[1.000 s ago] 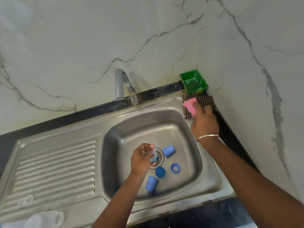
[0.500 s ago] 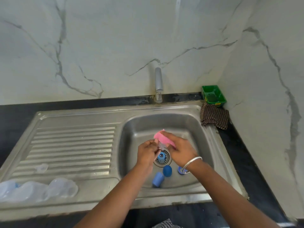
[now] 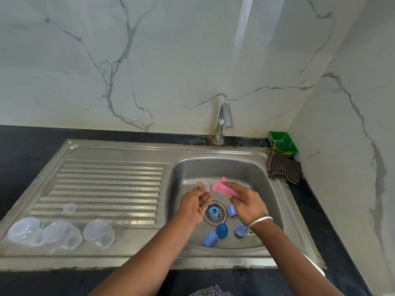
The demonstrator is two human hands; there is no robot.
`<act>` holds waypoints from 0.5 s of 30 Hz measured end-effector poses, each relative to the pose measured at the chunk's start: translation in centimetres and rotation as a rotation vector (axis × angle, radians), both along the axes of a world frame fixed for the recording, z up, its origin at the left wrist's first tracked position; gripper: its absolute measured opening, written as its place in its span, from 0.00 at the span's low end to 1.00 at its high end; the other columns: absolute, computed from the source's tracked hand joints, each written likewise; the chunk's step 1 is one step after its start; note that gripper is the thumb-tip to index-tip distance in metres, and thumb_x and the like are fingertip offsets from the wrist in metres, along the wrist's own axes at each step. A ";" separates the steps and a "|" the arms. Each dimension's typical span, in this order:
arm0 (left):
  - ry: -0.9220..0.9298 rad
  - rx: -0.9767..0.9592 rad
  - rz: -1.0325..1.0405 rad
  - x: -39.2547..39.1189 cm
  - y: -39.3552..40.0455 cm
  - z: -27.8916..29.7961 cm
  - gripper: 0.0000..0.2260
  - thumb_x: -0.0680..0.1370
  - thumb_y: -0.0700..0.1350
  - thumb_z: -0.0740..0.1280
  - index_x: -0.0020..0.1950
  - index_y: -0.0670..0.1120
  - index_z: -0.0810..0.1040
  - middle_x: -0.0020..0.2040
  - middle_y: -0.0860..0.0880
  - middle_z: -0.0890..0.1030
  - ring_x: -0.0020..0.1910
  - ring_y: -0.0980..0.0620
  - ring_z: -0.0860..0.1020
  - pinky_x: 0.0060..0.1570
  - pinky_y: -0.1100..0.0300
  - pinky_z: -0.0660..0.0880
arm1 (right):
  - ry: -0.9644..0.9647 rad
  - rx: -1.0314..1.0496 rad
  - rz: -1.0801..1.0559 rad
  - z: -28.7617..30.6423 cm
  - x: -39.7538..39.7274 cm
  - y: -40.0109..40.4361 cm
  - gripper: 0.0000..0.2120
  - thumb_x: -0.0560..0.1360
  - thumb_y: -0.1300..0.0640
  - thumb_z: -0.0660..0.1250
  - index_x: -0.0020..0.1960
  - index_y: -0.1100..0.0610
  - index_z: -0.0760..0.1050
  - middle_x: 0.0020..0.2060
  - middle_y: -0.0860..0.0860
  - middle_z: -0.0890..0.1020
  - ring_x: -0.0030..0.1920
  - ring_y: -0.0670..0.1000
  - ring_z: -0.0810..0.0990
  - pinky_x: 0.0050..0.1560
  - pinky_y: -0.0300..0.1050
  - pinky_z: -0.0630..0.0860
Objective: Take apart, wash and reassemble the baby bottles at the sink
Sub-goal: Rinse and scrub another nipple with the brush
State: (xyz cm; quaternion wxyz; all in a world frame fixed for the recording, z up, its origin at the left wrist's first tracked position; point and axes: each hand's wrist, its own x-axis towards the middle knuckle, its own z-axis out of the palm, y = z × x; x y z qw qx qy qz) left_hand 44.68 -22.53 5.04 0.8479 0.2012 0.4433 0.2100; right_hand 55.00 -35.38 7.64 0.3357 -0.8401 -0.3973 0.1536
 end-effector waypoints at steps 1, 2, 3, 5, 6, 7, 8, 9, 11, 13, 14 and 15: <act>-0.001 0.005 -0.014 -0.1 0.0 0.0 0.07 0.81 0.43 0.67 0.52 0.39 0.79 0.45 0.42 0.84 0.43 0.50 0.83 0.42 0.59 0.81 | -0.002 0.020 -0.025 0.2 0.3 0.0 0.23 0.75 0.59 0.65 0.64 0.36 0.75 0.51 0.42 0.83 0.47 0.44 0.79 0.48 0.40 0.74; 0.000 0.007 -0.025 -0.3 0.1 0.0 0.09 0.80 0.44 0.68 0.54 0.39 0.79 0.46 0.42 0.85 0.43 0.49 0.84 0.42 0.59 0.81 | 0.001 0.061 -0.032 0.4 0.4 0.1 0.22 0.76 0.60 0.65 0.65 0.39 0.76 0.51 0.45 0.84 0.45 0.44 0.79 0.47 0.39 0.74; 0.005 0.008 -0.034 -0.4 0.0 -0.1 0.09 0.80 0.44 0.68 0.55 0.39 0.79 0.46 0.42 0.85 0.43 0.49 0.84 0.40 0.60 0.82 | -0.004 0.095 -0.025 0.4 0.5 0.2 0.22 0.76 0.61 0.65 0.66 0.41 0.75 0.51 0.46 0.84 0.44 0.45 0.79 0.47 0.40 0.75; 0.007 0.004 -0.055 -0.4 -0.3 0.1 0.09 0.79 0.43 0.69 0.54 0.38 0.80 0.44 0.42 0.85 0.40 0.50 0.85 0.39 0.60 0.81 | -0.035 0.076 0.014 0.4 0.2 0.9 0.23 0.76 0.59 0.65 0.67 0.40 0.74 0.47 0.46 0.84 0.41 0.45 0.79 0.48 0.43 0.77; 0.003 -0.006 -0.061 -0.3 -0.6 0.3 0.08 0.79 0.42 0.69 0.53 0.38 0.80 0.43 0.42 0.85 0.39 0.50 0.85 0.40 0.59 0.81 | -0.039 0.050 0.038 0.3 0.0 1.4 0.23 0.76 0.58 0.65 0.68 0.39 0.73 0.47 0.45 0.84 0.41 0.45 0.79 0.49 0.43 0.78; -0.006 -0.025 -0.057 -0.1 -0.7 0.6 0.06 0.80 0.41 0.69 0.51 0.38 0.80 0.41 0.42 0.85 0.37 0.50 0.85 0.39 0.59 0.81 | -0.029 0.046 0.061 0.2 -0.4 2.0 0.23 0.76 0.58 0.64 0.68 0.39 0.72 0.49 0.44 0.84 0.44 0.44 0.80 0.51 0.43 0.78; -0.016 -0.048 -0.042 0.1 -0.8 0.8 0.06 0.80 0.40 0.68 0.48 0.37 0.79 0.39 0.42 0.85 0.35 0.50 0.84 0.38 0.59 0.82 | -0.006 0.053 0.072 -0.1 -0.7 2.4 0.23 0.76 0.59 0.64 0.68 0.40 0.72 0.53 0.44 0.84 0.49 0.45 0.81 0.54 0.42 0.77; -0.027 -0.071 -0.018 0.4 -0.7 1.1 0.06 0.80 0.39 0.68 0.45 0.37 0.79 0.36 0.42 0.84 0.32 0.50 0.84 0.34 0.60 0.82 | 0.014 0.065 0.069 -0.2 -1.0 2.7 0.23 0.76 0.59 0.64 0.67 0.41 0.73 0.55 0.45 0.84 0.51 0.45 0.82 0.56 0.43 0.77; -0.031 -0.105 0.033 0.6 -0.3 1.4 0.06 0.79 0.38 0.69 0.43 0.38 0.78 0.29 0.44 0.82 0.26 0.52 0.82 0.26 0.62 0.79 | 0.033 0.072 0.046 -0.8 -1.5 2.6 0.21 0.76 0.58 0.65 0.66 0.41 0.74 0.50 0.47 0.85 0.46 0.47 0.82 0.50 0.44 0.78; -0.007 -0.109 0.044 0.5 -0.1 1.4 0.07 0.78 0.38 0.70 0.41 0.38 0.78 0.26 0.46 0.81 0.23 0.53 0.81 0.24 0.63 0.77 | 0.058 0.086 0.041 -1.3 -2.0 1.9 0.21 0.75 0.54 0.65 0.65 0.38 0.74 0.45 0.46 0.85 0.41 0.46 0.81 0.46 0.46 0.78; 0.002 -0.106 0.041 0.3 0.0 1.4 0.07 0.78 0.38 0.70 0.42 0.38 0.79 0.26 0.45 0.81 0.23 0.53 0.81 0.23 0.63 0.77 | 0.080 0.095 0.040 -1.3 -2.1 1.5 0.21 0.73 0.52 0.65 0.63 0.35 0.74 0.45 0.45 0.85 0.42 0.45 0.82 0.47 0.48 0.79; 0.008 -0.104 0.039 0.2 0.0 1.3 0.07 0.78 0.39 0.70 0.42 0.38 0.78 0.27 0.45 0.81 0.23 0.53 0.81 0.24 0.63 0.78 | 0.096 0.100 0.037 -1.3 -2.3 1.0 0.21 0.72 0.50 0.64 0.62 0.32 0.74 0.47 0.43 0.85 0.45 0.44 0.82 0.50 0.49 0.80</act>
